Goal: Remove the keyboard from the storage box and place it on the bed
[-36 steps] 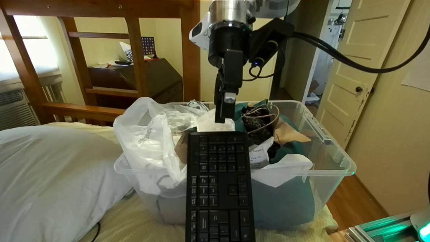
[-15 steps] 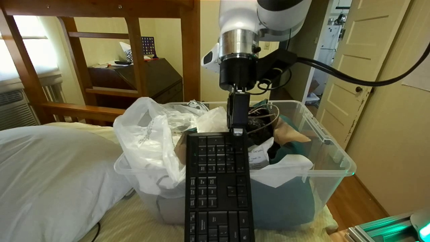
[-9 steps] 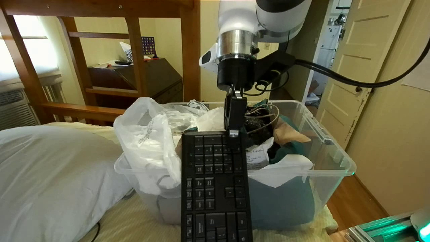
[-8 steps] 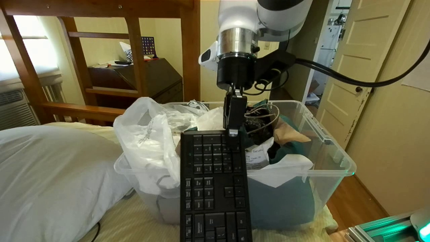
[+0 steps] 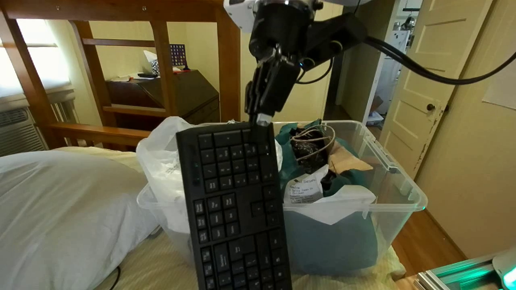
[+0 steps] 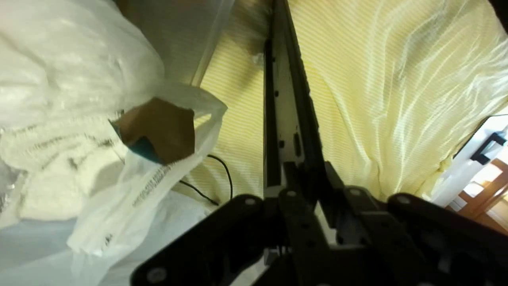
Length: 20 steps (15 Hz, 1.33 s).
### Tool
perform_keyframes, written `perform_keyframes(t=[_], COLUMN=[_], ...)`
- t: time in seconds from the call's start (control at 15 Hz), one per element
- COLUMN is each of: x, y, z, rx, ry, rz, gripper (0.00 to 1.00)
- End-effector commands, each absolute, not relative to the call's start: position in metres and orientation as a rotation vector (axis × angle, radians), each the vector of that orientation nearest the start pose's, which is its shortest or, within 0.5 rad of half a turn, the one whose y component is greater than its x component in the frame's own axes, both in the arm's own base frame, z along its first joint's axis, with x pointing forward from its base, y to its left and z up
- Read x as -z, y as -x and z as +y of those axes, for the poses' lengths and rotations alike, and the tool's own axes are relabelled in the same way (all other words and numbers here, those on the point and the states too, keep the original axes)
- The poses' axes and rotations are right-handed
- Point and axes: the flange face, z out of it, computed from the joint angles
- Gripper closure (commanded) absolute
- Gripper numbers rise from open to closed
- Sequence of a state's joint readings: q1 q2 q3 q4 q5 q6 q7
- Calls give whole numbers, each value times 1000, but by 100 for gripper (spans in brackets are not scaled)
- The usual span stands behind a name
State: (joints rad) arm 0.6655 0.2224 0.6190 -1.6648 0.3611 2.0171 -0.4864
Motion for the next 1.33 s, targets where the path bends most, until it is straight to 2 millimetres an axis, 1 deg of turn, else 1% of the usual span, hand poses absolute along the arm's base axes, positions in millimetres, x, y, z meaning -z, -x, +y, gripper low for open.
perform_keyframes(t=[0.0,0.13,0.27,0.47,0.67,0.8,0.93,1.0,1.13,1.2,1.27], x=[-551,-563,-565,-552,-533,-522,-510,-502,-487,-478,-469], y=[-192,-194,-199,-203,-207,-207,-206,-204,-199,-198,-196], z=[625,634,644,661,676,684,689,691,695,696,698], rx=[-51,-106,-131,-134,-95,-39,62,150,291,380,436], ry=[-2276,-2152,-2025,-1835,-1631,-1485,-1339,-1279,-1251,-1286,-1275], rz=[2886,3021,3149,3320,3480,3576,3662,3694,3693,3656,3646], gripper=[96,96,96,96,96,96,96,96,96,96,96])
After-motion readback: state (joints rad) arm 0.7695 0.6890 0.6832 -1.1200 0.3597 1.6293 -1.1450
